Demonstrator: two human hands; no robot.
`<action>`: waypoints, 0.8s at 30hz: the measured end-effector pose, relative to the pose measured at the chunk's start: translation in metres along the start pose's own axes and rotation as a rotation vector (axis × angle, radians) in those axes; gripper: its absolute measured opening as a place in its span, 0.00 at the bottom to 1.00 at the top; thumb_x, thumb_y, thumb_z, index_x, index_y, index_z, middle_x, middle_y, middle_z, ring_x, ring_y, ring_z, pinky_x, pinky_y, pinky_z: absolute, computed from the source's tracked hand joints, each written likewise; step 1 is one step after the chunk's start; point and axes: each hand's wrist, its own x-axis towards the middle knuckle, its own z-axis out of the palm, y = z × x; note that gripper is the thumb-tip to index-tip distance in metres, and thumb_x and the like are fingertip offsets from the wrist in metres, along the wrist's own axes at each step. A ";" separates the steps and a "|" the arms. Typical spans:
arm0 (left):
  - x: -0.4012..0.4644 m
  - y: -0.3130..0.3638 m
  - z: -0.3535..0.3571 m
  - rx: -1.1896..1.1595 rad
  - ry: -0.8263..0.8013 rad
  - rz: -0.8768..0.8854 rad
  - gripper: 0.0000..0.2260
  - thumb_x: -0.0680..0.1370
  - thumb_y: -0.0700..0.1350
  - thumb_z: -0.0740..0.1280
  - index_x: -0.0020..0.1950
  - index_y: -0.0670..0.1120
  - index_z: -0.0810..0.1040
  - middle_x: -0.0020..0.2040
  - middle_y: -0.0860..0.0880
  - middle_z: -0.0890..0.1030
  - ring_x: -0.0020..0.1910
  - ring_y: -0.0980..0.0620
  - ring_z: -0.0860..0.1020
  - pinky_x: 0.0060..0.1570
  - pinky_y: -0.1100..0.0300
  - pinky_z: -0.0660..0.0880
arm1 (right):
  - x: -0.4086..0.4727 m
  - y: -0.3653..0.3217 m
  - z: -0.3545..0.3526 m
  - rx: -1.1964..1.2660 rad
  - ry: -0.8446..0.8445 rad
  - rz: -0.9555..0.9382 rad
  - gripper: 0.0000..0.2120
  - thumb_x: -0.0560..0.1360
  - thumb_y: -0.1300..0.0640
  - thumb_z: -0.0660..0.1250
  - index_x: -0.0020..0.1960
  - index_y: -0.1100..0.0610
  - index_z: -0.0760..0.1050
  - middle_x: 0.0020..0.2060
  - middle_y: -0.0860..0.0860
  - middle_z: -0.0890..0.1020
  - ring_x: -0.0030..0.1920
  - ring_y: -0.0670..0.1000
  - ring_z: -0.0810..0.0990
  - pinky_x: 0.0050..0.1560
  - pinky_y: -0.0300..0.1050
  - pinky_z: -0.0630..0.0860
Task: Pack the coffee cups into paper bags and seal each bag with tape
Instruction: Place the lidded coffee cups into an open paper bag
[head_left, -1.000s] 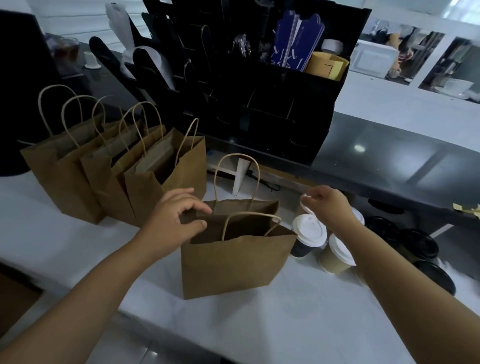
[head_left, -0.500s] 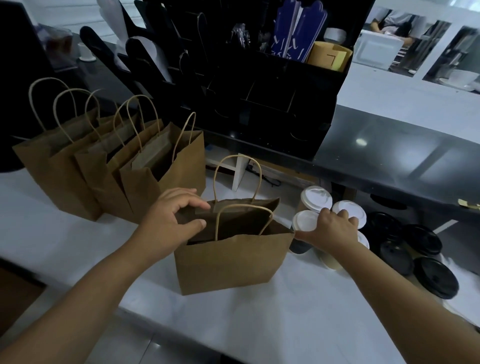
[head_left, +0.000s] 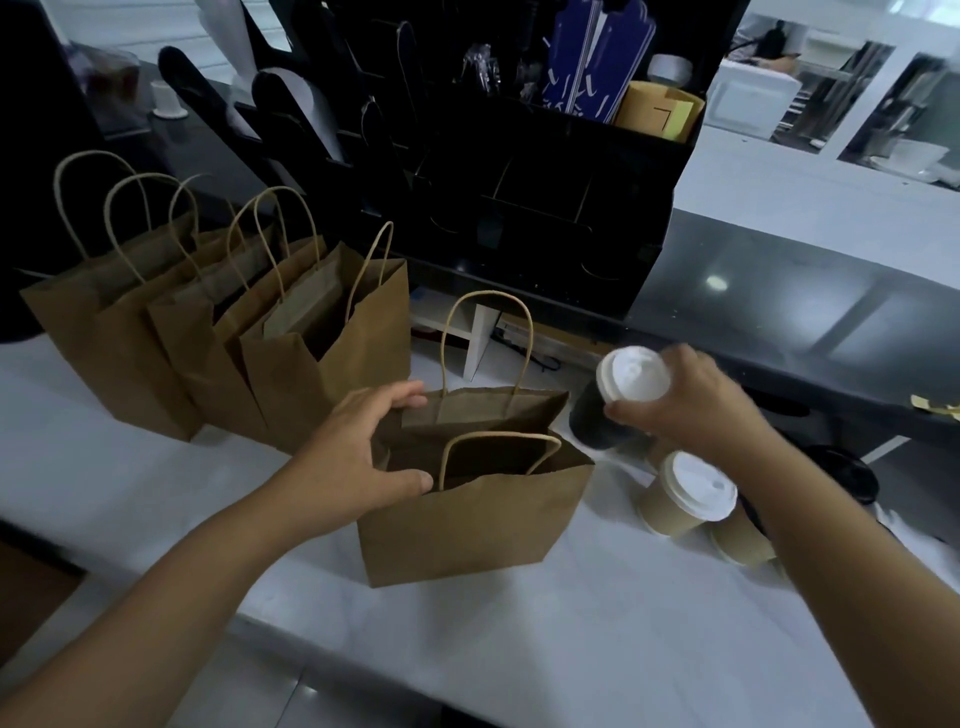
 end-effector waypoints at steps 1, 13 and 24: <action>0.001 0.001 0.001 -0.010 -0.023 0.006 0.36 0.65 0.52 0.76 0.67 0.64 0.62 0.65 0.62 0.65 0.64 0.63 0.65 0.60 0.63 0.67 | -0.002 -0.004 -0.012 0.040 0.028 -0.013 0.37 0.65 0.41 0.75 0.66 0.55 0.64 0.58 0.52 0.71 0.46 0.50 0.74 0.43 0.44 0.71; 0.017 0.021 0.013 0.155 -0.250 0.092 0.45 0.66 0.53 0.77 0.73 0.63 0.51 0.68 0.68 0.51 0.68 0.59 0.56 0.66 0.61 0.63 | -0.043 -0.033 -0.098 0.206 -0.075 -0.197 0.37 0.56 0.36 0.76 0.61 0.48 0.69 0.49 0.46 0.77 0.46 0.47 0.77 0.41 0.41 0.70; 0.018 0.017 0.012 0.148 -0.329 0.104 0.47 0.66 0.52 0.77 0.66 0.71 0.43 0.59 0.74 0.47 0.66 0.67 0.46 0.69 0.60 0.56 | -0.033 -0.071 -0.016 -0.041 -0.443 -0.374 0.39 0.63 0.45 0.77 0.67 0.46 0.59 0.56 0.43 0.69 0.51 0.45 0.71 0.44 0.35 0.71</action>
